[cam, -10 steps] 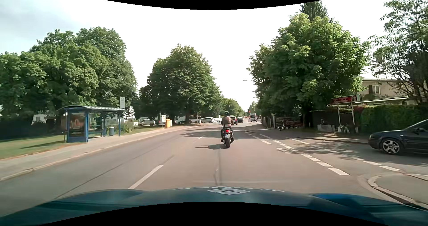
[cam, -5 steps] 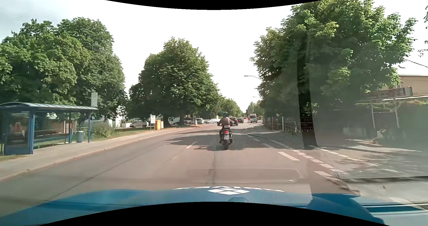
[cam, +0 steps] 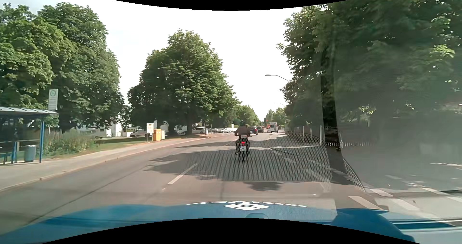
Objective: Follow the waypoints while adhering to traffic rules and regulations
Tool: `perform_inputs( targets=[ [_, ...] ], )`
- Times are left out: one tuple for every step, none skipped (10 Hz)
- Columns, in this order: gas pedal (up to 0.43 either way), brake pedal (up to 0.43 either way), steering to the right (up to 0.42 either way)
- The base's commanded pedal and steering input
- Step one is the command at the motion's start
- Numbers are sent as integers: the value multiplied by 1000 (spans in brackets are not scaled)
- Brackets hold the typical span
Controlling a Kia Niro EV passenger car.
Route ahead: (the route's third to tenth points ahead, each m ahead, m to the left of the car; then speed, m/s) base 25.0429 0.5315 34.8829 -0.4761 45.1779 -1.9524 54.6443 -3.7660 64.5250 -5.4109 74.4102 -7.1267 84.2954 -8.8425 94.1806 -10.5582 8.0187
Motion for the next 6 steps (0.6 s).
perform_inputs(
  targets=[
    [0,104,6],
    [0,98,6],
    [0,98,6],
    [0,73,6],
    [0,73,6],
    [0,79,6]
  ],
)
